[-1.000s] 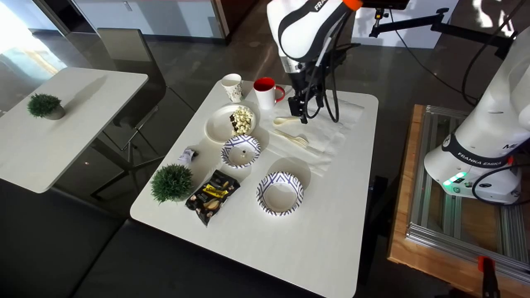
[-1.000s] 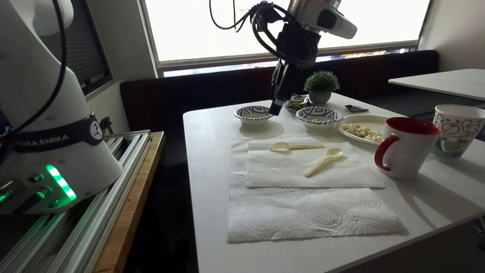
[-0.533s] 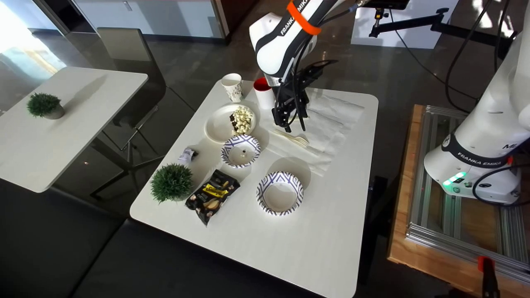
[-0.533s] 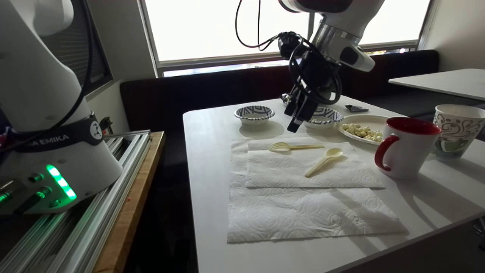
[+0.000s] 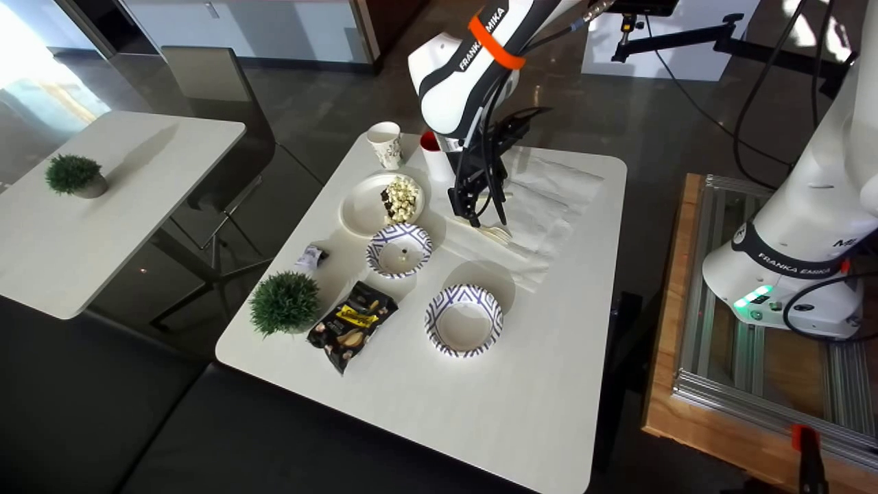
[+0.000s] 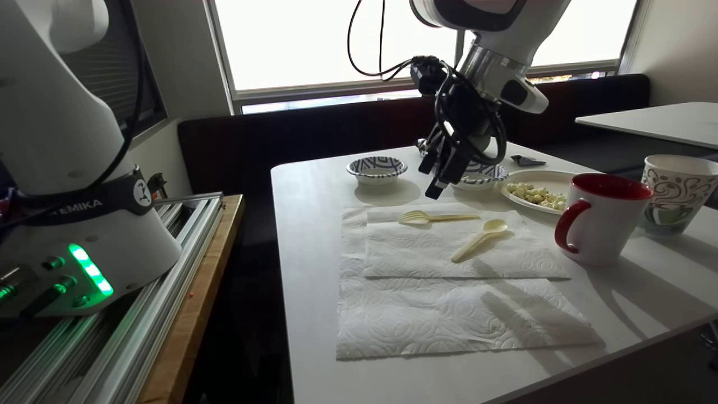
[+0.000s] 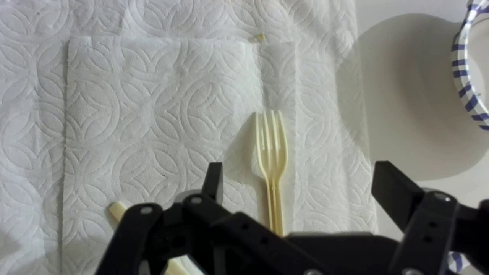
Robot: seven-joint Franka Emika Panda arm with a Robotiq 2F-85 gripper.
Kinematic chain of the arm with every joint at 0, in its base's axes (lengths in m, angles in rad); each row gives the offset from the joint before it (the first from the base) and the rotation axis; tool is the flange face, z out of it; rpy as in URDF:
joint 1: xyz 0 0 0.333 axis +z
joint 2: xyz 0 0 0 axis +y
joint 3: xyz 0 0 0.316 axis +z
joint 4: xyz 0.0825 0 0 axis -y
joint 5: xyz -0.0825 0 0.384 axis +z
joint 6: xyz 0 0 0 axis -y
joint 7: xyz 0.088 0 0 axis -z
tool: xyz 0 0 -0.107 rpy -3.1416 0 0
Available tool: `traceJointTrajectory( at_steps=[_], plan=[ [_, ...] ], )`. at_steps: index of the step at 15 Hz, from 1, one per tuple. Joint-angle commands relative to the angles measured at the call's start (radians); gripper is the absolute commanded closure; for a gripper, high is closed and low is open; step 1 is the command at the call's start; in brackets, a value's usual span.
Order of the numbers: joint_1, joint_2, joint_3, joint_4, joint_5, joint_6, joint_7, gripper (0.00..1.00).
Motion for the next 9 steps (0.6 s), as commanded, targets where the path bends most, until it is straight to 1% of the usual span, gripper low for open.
traceJointTrajectory(
  at_steps=[1,3,4,6,8,9],
  plan=[
    [0.006,0.054,0.009,0.045,0.007,0.039,-0.044,0.00],
    [0.001,0.074,0.009,0.059,0.013,0.052,-0.048,0.00],
    [-0.003,0.083,0.006,0.063,0.012,0.062,-0.051,0.14],
    [-0.019,0.100,0.000,0.072,0.012,0.066,-0.074,0.26],
    [-0.030,0.119,-0.010,0.080,0.006,0.071,-0.085,0.42],
    [-0.036,0.129,-0.015,0.082,0.003,0.077,-0.092,0.44]
  ],
)
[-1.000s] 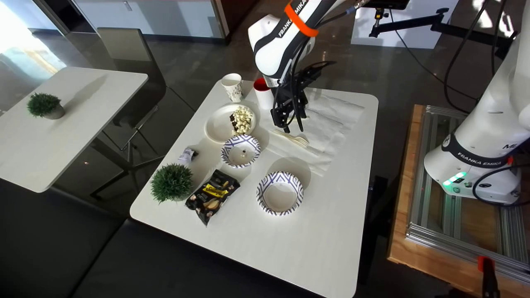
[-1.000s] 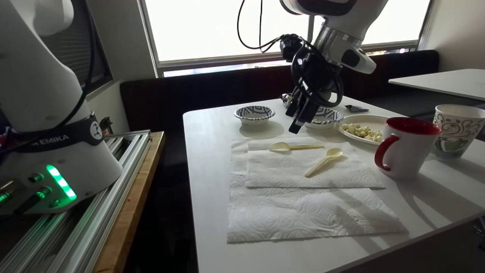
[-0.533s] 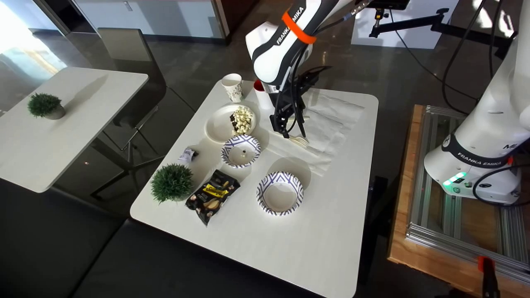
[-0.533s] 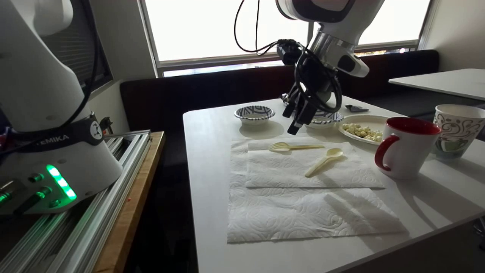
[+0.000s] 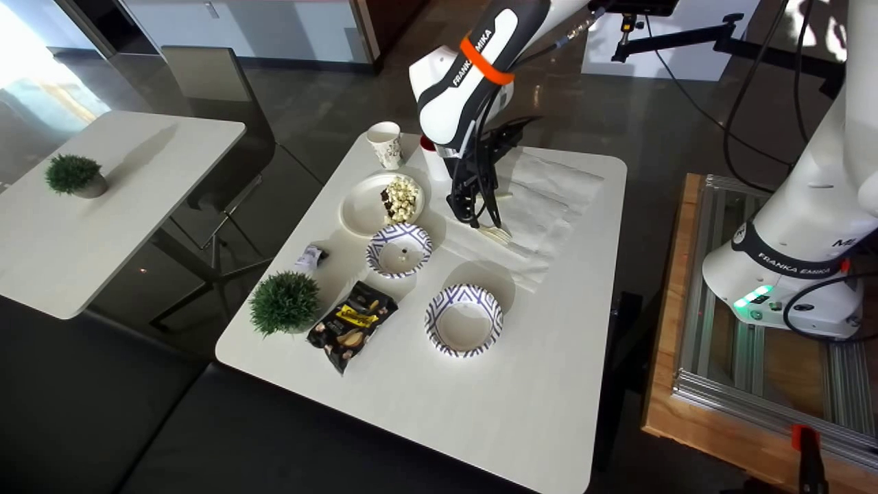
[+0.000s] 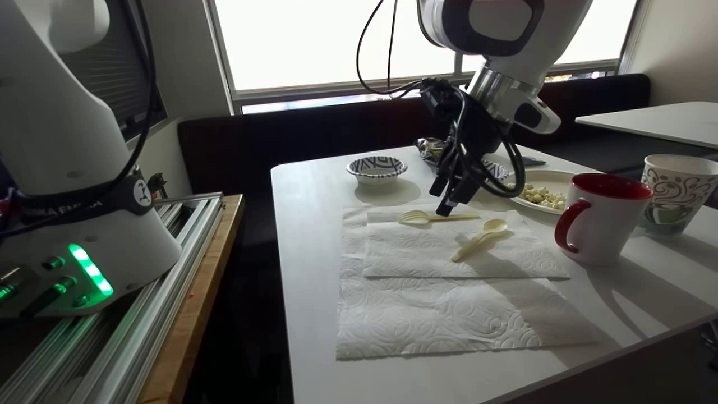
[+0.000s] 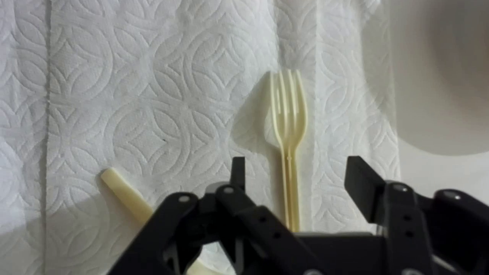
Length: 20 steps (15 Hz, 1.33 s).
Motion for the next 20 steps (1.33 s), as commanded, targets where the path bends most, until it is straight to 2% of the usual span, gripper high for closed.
traceJointTrajectory(
  at_steps=[1,6,10,15,16,17,20],
  plan=[
    [-0.030,0.052,-0.008,0.038,0.009,0.006,-0.051,0.43],
    [-0.055,0.081,-0.002,0.053,0.011,0.003,-0.098,0.45],
    [-0.055,0.084,-0.001,0.051,0.005,-0.004,-0.114,0.50],
    [-0.058,0.069,0.000,0.040,0.004,-0.011,-0.136,0.41],
    [-0.056,0.064,0.000,0.037,0.004,-0.012,-0.137,0.43],
    [-0.053,0.061,-0.001,0.035,0.003,-0.013,-0.131,0.40],
    [-0.043,0.055,-0.001,0.031,0.001,-0.017,-0.112,0.43]
  ],
)
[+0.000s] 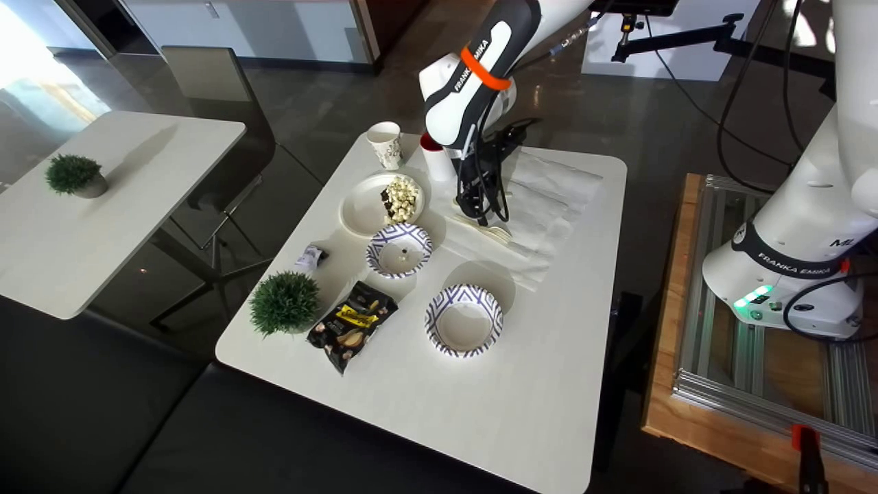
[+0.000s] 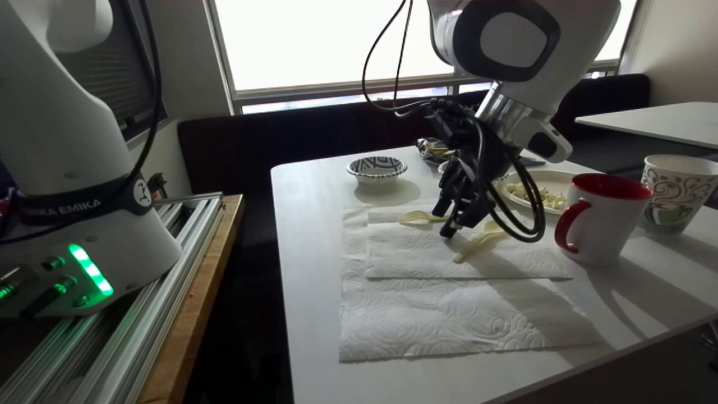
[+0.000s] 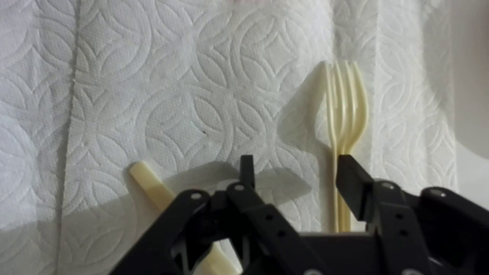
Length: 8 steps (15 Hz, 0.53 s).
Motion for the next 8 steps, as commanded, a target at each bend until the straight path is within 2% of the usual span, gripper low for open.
traceJointTrajectory(
  at_steps=[1,8],
  plan=[
    [0.005,-0.016,0.006,-0.004,0.000,-0.018,0.006,0.42],
    [0.028,-0.046,0.006,-0.021,-0.006,-0.022,0.035,0.39]
  ],
)
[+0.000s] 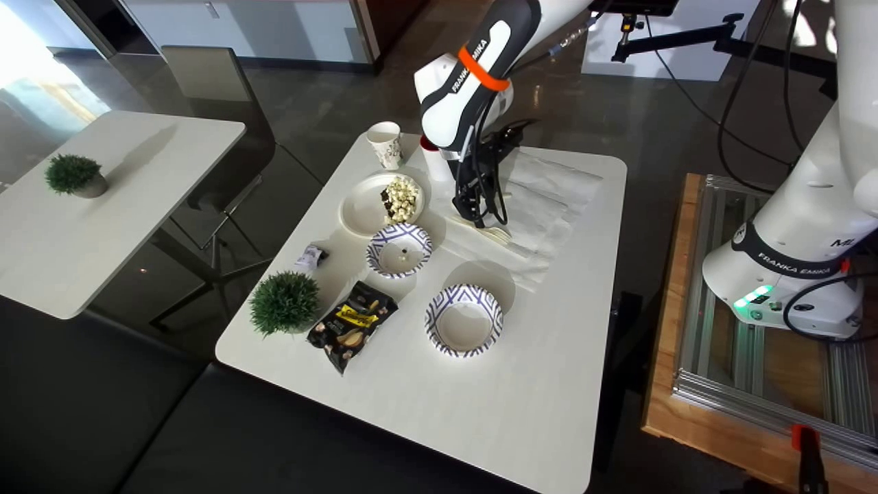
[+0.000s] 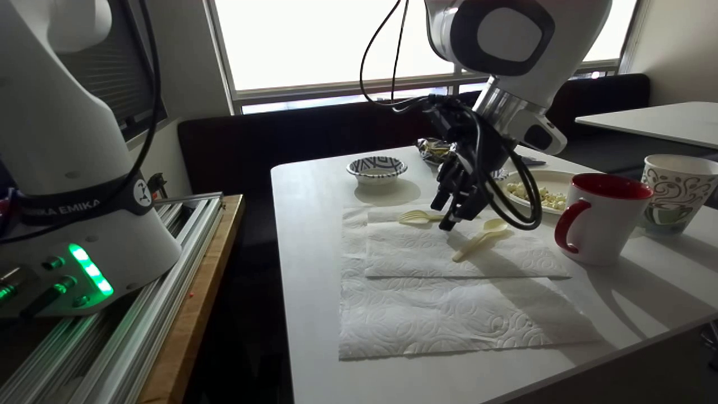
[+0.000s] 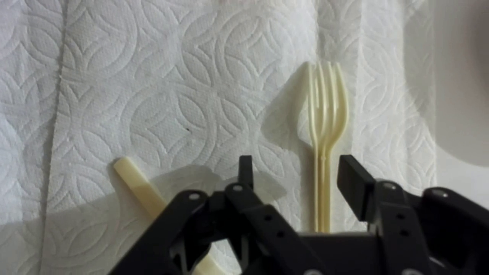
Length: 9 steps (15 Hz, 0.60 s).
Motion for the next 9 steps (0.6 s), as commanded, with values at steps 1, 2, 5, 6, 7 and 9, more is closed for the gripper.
traceJointTrajectory(
  at_steps=[1,2,5,6,7,9],
  plan=[
    [0.014,-0.038,0.000,-0.022,-0.006,-0.020,0.031,0.38],
    [0.017,-0.040,0.000,-0.022,-0.007,-0.023,0.035,0.37],
    [0.028,-0.036,-0.002,-0.016,-0.011,-0.025,0.050,0.42],
    [0.032,-0.032,-0.002,-0.013,-0.012,-0.023,0.056,0.42],
    [0.034,-0.029,-0.002,-0.011,-0.011,-0.026,0.061,0.46],
    [0.039,-0.024,-0.003,-0.008,-0.012,-0.022,0.072,0.44]
  ],
)
